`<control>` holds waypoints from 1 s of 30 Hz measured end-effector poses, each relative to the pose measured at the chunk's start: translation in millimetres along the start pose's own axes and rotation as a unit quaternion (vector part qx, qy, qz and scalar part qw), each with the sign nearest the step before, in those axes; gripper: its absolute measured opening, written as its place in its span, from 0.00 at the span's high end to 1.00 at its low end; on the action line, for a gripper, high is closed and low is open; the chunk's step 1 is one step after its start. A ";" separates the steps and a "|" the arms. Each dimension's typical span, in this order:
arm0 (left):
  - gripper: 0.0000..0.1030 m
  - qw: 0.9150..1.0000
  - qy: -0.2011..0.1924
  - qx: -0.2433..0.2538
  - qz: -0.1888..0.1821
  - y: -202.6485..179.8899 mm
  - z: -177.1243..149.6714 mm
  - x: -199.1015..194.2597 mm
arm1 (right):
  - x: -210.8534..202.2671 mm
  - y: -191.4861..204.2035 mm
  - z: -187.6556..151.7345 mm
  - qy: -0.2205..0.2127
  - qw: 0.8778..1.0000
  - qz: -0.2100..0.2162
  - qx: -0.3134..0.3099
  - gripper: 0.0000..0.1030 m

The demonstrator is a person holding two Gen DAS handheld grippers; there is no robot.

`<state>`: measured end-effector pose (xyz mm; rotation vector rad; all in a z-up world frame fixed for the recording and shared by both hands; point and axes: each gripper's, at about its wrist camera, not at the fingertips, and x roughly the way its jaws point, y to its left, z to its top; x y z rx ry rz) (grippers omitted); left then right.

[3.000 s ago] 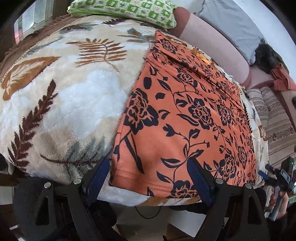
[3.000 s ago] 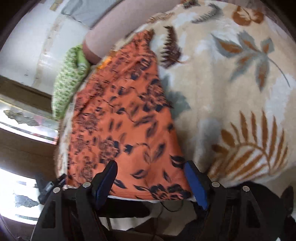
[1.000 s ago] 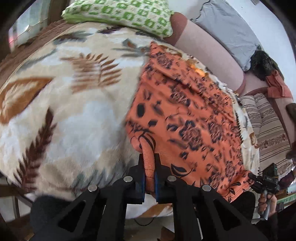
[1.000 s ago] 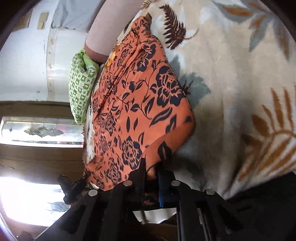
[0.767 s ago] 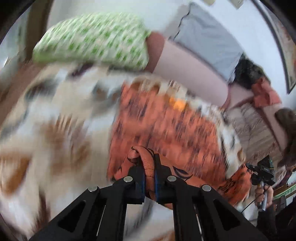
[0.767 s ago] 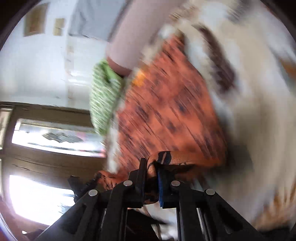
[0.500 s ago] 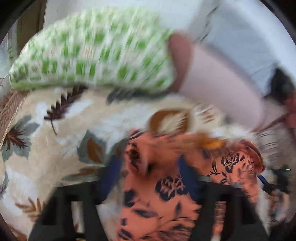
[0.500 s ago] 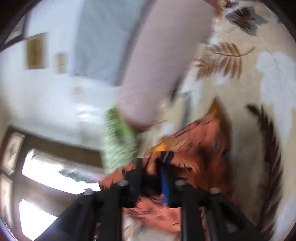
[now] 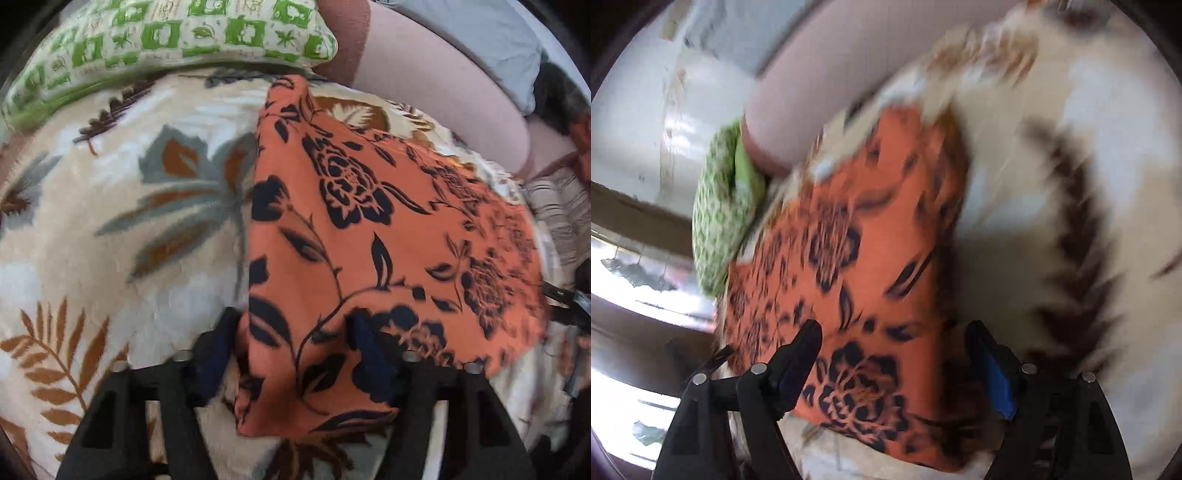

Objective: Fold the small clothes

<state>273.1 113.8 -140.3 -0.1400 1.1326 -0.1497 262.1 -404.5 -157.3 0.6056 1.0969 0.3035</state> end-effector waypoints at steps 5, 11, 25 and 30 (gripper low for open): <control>0.85 0.999 0.018 0.040 0.018 -29.8 21.6 -4.5 | 10.8 24.5 13.4 0.041 0.999 -0.014 -0.010 0.78; 0.86 0.999 -0.051 0.009 -0.016 -40.7 25.2 -95.1 | -61.2 65.8 7.8 -0.010 0.999 0.047 -0.017 0.80; 0.51 0.996 0.010 -0.086 0.004 10.9 -167.3 -119.2 | -106.5 -5.8 -168.6 0.028 0.998 -0.038 0.032 0.27; 0.44 0.995 -0.095 -0.034 -0.006 -12.4 -135.3 -177.5 | -151.9 30.8 -146.0 -0.059 0.998 -0.023 0.000 0.26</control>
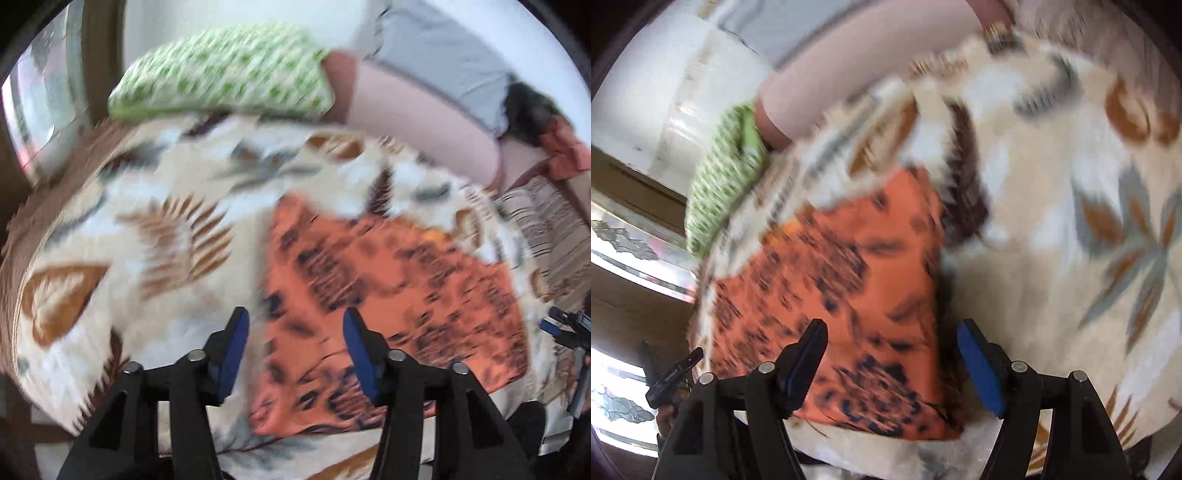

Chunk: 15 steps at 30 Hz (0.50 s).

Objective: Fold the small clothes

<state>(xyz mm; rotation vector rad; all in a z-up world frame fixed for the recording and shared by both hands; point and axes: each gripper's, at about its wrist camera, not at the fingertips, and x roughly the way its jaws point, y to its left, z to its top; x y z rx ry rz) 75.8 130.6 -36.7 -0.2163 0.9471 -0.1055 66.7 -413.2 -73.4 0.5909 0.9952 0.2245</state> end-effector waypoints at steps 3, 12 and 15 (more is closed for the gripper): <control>0.39 0.999 -0.009 0.036 -0.036 -34.7 -7.9 0.2 | 19.0 31.0 12.5 0.001 0.997 0.073 -0.014 0.21; 0.39 0.996 0.067 0.055 0.030 -46.5 -41.0 69.4 | 106.4 -28.4 42.2 -0.011 0.986 0.047 0.158 0.27; 0.37 0.998 0.030 0.058 0.026 -48.5 -31.6 48.0 | 99.6 8.7 44.2 -0.002 0.995 0.065 0.079 0.26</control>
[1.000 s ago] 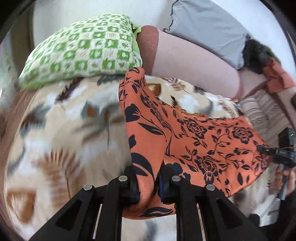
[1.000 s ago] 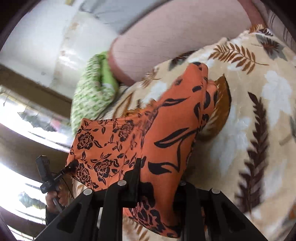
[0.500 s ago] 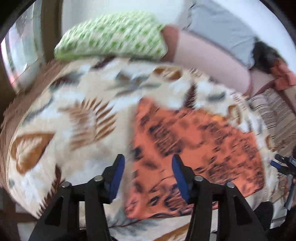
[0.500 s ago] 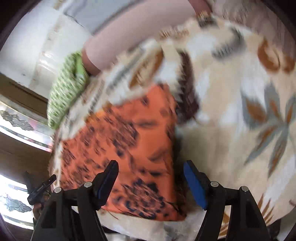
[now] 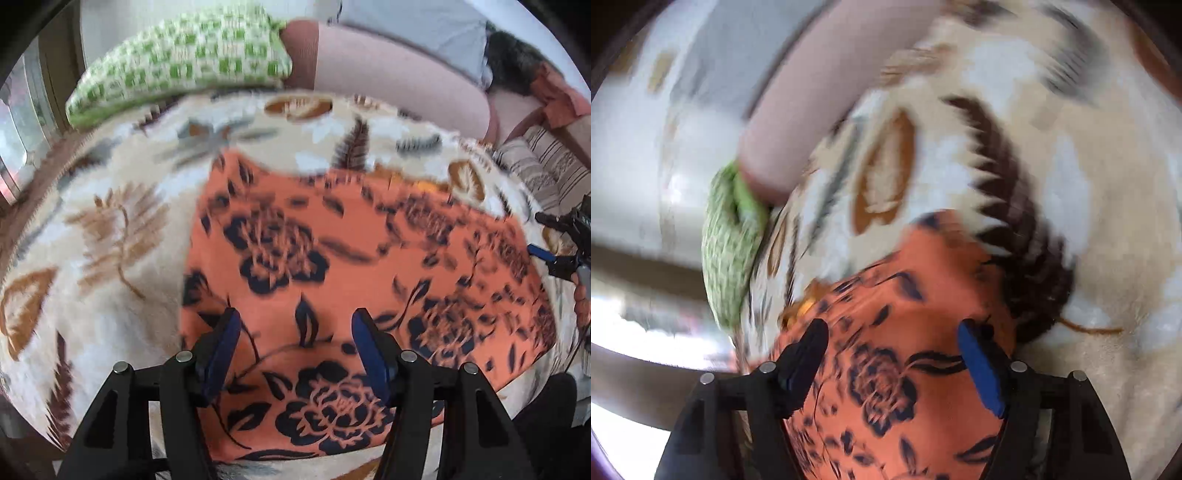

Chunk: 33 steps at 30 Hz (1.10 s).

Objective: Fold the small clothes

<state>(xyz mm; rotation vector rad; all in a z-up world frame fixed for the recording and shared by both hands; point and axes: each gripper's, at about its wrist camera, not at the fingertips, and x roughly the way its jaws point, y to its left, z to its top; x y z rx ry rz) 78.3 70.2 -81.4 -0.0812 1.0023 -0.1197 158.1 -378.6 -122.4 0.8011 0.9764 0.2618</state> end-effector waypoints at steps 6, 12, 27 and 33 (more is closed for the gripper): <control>0.22 0.998 0.029 0.010 0.052 11.0 -3.3 47.1 | 43.6 -22.8 15.0 0.020 0.999 -0.021 -0.024 0.15; 0.22 0.999 -0.028 -0.005 0.030 0.7 2.2 8.0 | -29.1 -19.1 -15.0 -0.057 0.998 0.022 0.031 0.19; 0.22 1.000 -0.022 -0.010 -0.004 -37.7 -12.0 -5.6 | -43.3 -106.8 -161.3 -0.082 0.950 0.112 0.281 0.20; 0.22 1.000 0.003 -0.001 0.027 -36.3 -18.3 14.3 | -52.3 -85.0 -160.2 -0.093 0.972 0.047 0.212 0.90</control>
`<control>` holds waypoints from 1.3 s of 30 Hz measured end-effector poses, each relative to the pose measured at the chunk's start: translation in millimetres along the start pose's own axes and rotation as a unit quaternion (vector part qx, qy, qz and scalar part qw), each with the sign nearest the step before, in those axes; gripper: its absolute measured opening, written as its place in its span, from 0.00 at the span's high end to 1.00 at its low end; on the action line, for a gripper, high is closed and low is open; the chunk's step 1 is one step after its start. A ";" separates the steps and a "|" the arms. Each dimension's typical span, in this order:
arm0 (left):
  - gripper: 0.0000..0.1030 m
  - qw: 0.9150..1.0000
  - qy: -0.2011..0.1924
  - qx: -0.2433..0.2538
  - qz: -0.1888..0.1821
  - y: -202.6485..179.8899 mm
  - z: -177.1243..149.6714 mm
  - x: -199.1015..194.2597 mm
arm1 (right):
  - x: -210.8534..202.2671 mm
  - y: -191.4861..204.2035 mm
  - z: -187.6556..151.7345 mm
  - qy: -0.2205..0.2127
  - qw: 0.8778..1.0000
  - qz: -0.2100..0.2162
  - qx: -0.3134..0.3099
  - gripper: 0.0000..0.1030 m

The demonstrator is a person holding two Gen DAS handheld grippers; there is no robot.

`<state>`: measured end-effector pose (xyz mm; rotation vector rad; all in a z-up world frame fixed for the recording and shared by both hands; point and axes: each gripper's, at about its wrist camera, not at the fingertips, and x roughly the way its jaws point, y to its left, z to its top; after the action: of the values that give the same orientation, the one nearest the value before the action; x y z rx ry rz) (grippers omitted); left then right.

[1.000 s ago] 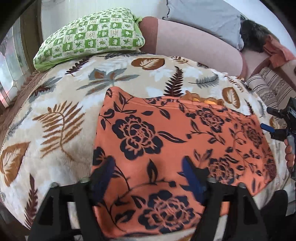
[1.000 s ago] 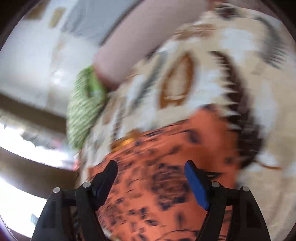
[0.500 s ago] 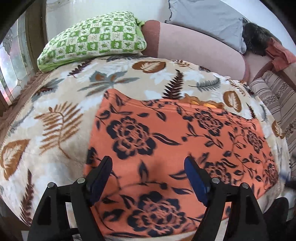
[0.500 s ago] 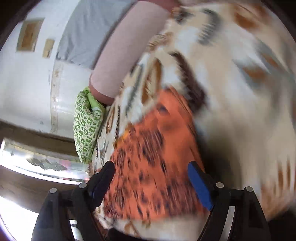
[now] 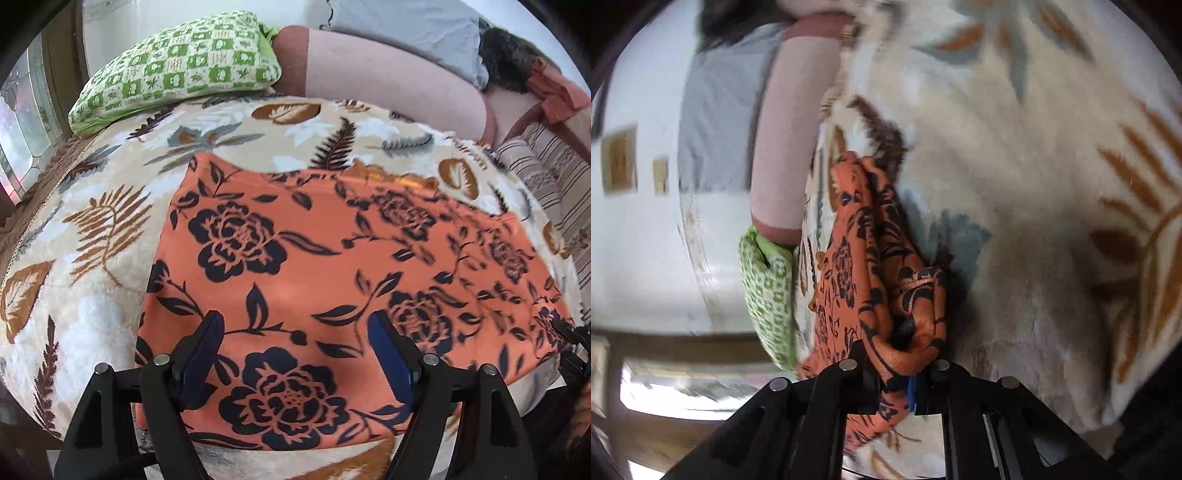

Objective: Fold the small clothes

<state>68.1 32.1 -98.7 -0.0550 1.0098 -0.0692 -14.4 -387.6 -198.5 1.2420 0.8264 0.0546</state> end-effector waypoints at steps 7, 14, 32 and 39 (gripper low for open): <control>0.22 1.000 0.007 -0.001 0.007 2.0 5.2 2.8 | -33.8 1.8 15.7 -0.006 0.999 -0.040 -0.036 0.18; 0.22 1.000 0.009 0.007 0.012 -3.9 5.1 18.2 | -23.4 59.7 82.6 0.018 0.991 0.027 -0.131 0.16; 0.10 0.999 -0.025 0.019 0.012 1.3 -6.4 31.1 | 110.8 117.4 138.5 0.081 0.936 -0.145 -0.310 0.82; 0.10 0.999 -0.028 -0.028 -0.018 20.6 -2.0 8.0 | 84.8 128.3 129.7 0.037 0.939 -0.153 -0.305 0.29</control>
<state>71.4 51.9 -108.1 -0.1254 0.9540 -0.0715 171.3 -407.4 -123.8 0.5222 0.9659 0.0974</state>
